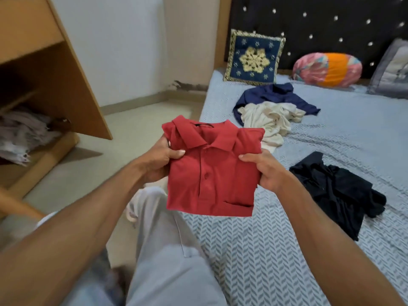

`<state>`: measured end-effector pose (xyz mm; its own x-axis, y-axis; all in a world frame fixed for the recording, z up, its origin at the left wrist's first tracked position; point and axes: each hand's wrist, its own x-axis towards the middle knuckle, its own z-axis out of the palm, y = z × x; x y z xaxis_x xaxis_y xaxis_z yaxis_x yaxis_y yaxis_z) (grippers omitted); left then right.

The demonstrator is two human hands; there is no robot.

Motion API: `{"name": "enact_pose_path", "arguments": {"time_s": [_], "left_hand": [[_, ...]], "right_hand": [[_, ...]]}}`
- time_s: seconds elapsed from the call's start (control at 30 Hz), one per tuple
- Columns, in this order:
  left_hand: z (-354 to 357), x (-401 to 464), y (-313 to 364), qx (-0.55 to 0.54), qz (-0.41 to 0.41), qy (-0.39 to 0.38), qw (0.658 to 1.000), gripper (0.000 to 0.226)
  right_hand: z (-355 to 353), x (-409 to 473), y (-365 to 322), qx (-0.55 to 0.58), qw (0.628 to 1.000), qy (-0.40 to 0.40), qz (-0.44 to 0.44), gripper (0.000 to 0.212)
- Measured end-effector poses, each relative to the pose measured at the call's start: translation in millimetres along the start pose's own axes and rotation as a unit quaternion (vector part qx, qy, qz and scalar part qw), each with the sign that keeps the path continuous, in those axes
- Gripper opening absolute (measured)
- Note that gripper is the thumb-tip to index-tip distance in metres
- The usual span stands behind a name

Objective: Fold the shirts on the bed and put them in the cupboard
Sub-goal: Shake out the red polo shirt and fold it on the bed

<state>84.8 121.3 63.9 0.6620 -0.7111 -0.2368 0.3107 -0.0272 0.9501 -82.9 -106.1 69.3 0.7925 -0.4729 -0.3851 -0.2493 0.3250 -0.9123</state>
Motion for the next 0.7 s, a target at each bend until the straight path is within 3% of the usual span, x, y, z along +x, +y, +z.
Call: {"name": "enact_pose_path", "arguments": {"time_s": [0.23,0.4,0.7], "left_hand": [[-85,-38,61,0.019,0.062,0.100,0.993,0.060],[-151,-45,67,0.022,0.090,0.169,0.981,0.057],[-307,5,32,-0.038,0.017,0.208,0.977,0.064]], "right_hand": [[103,7,-60,-0.019,0.995,-0.093,-0.001,0.037],[178,43,-61,-0.053,0.989,-0.131,0.039,0.041],[299,161,-12,-0.085,0.970,-0.198,0.114,0.066]]}}
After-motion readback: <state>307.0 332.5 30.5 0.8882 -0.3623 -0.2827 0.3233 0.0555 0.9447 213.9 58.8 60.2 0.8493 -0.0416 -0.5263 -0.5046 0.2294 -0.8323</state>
